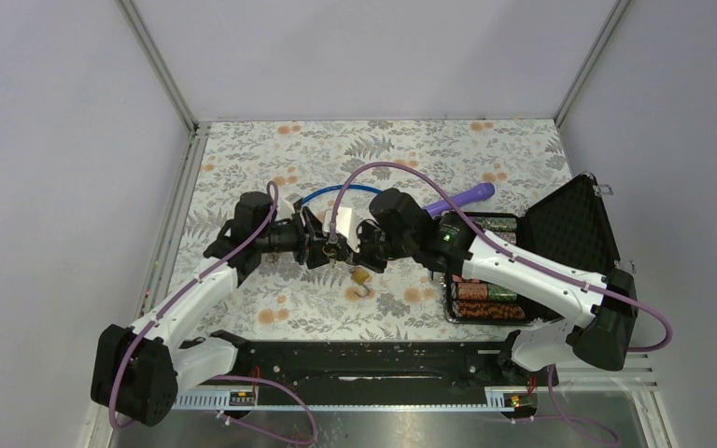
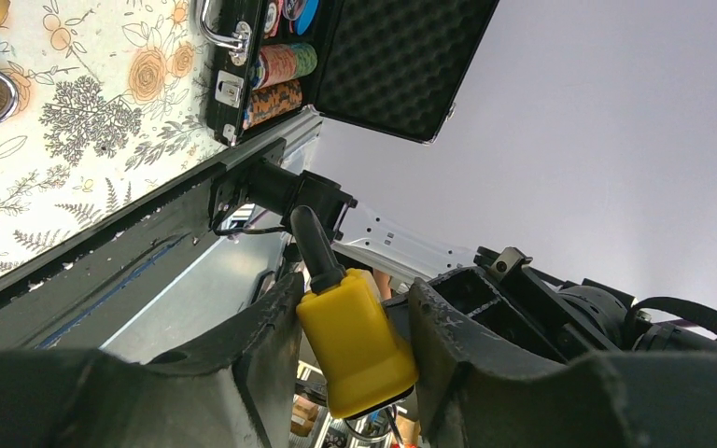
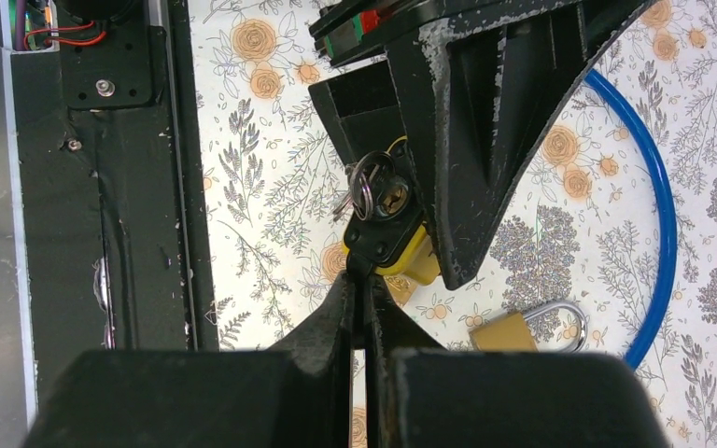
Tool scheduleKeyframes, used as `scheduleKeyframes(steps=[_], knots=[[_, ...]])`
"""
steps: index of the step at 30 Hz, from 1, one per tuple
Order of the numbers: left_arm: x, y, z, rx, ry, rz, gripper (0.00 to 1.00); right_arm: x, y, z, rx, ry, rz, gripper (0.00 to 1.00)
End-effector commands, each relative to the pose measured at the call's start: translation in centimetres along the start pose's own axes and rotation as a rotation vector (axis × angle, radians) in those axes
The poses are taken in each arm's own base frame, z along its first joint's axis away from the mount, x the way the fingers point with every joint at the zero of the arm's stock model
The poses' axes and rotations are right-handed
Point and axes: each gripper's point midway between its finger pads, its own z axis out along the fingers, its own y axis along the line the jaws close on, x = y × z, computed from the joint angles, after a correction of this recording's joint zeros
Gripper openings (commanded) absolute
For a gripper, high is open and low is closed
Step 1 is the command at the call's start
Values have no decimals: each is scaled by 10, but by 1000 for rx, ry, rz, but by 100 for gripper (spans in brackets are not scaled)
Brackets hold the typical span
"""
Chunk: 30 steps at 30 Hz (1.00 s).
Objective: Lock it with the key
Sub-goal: Lock the lock.
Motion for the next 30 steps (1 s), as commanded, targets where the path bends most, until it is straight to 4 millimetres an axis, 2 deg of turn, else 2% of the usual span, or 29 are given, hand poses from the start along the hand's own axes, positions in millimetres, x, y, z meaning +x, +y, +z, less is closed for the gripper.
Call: scheduleKeyframes(steps=[1, 3, 9, 12, 16, 17, 19, 22, 26, 28, 30], knots=[[5, -20, -2, 70, 26, 48, 14, -31, -5, -3, 21, -95, -52, 0], [6, -22, -2, 76, 33, 53, 1, -29, -6, -4, 27, -92, -51, 0], [3, -38, -4, 136, 14, 159, 0, -28, -12, -10, 84, -83, 19, 1], [-1, -53, -7, 165, -36, 269, 0, -26, -14, -12, 111, -82, 79, 8], [-7, -75, -13, 207, -118, 422, 0, -26, -24, -17, 185, -100, 157, 22], [-8, -82, -15, 220, -140, 462, 0, -26, -27, -19, 203, -109, 175, 28], [-11, -92, -19, 236, -184, 530, 0, -27, -37, -23, 248, -137, 230, 47], [-14, -101, -23, 243, -229, 589, 0, -30, -51, -33, 295, -205, 314, 65], [-15, -109, -26, 254, -249, 659, 0, -34, -65, -51, 322, -316, 464, 80], [-13, -114, -29, 264, -263, 709, 0, -43, -63, -63, 280, -406, 546, 86], [-12, -118, -32, 272, -280, 750, 0, -53, -59, -75, 213, -494, 658, 88]])
